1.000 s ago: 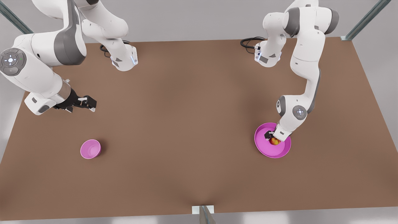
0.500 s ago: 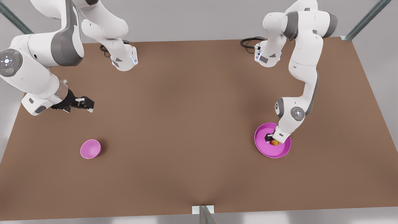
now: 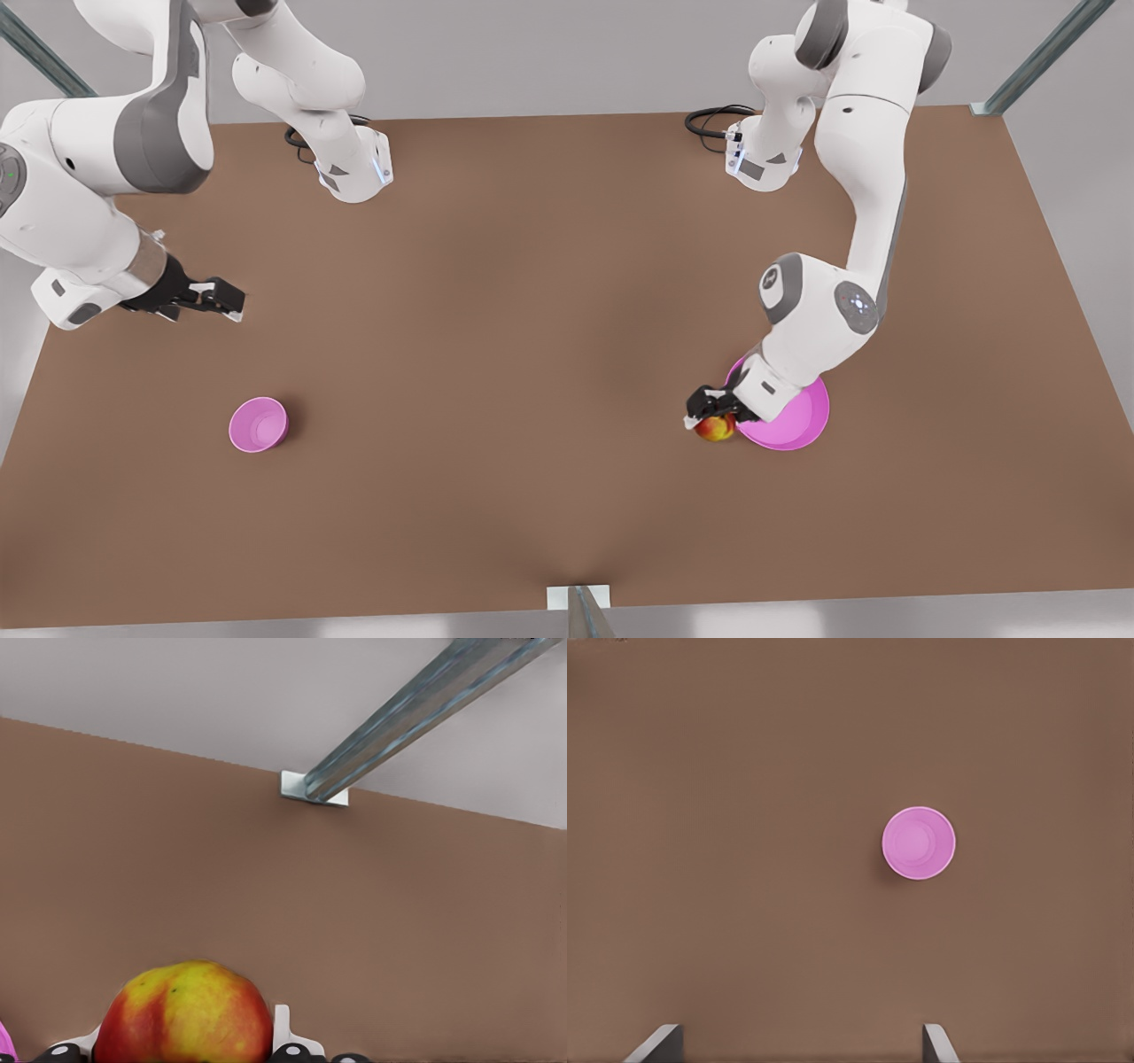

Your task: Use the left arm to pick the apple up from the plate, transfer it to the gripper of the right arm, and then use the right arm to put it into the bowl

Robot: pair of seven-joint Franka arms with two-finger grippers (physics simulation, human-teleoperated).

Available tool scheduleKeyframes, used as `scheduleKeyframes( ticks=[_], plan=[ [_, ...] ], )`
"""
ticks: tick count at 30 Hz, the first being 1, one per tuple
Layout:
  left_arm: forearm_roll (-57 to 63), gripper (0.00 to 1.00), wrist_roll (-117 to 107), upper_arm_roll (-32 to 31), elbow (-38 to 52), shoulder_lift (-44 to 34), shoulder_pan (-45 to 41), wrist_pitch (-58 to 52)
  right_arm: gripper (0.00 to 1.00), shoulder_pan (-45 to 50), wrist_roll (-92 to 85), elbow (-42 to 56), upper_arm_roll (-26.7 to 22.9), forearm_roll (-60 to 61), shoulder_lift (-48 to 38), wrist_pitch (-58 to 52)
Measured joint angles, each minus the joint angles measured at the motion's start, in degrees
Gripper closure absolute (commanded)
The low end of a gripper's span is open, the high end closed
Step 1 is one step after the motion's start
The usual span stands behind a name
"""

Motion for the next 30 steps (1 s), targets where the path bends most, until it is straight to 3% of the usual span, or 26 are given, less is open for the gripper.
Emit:
scheduleKeyframes(
  ticks=[8, 14, 22, 30],
  plan=[
    [-35.1, 0.23, 25.8, -6.3, 7.1, 5.9, -1.5, -5.5, 0.00, 0.8, -2.0, 0.1, 0.4, 3.7, -0.2, -0.2],
    [-56.6, 0.35, 51.6, -8.8, 15.1, 16.2, -4.8, -3.5, 0.00, 1.0, -2.8, 0.0, 0.5, 12.8, 1.9, 1.0],
    [-64.4, 0.35, 81.1, -10.1, 29.8, 26.3, -12.0, 3.7, 0.00, 0.9, -3.3, -0.2, 0.7, 30.6, 12.6, 7.7],
    [-65.4, 0.35, 103.7, -10.0, 34.7, 30.2, -17.0, 13.8, 0.00, 2.4, -8.8, -0.1, 4.0, 54.1, 30.0, 17.8]
  ],
)
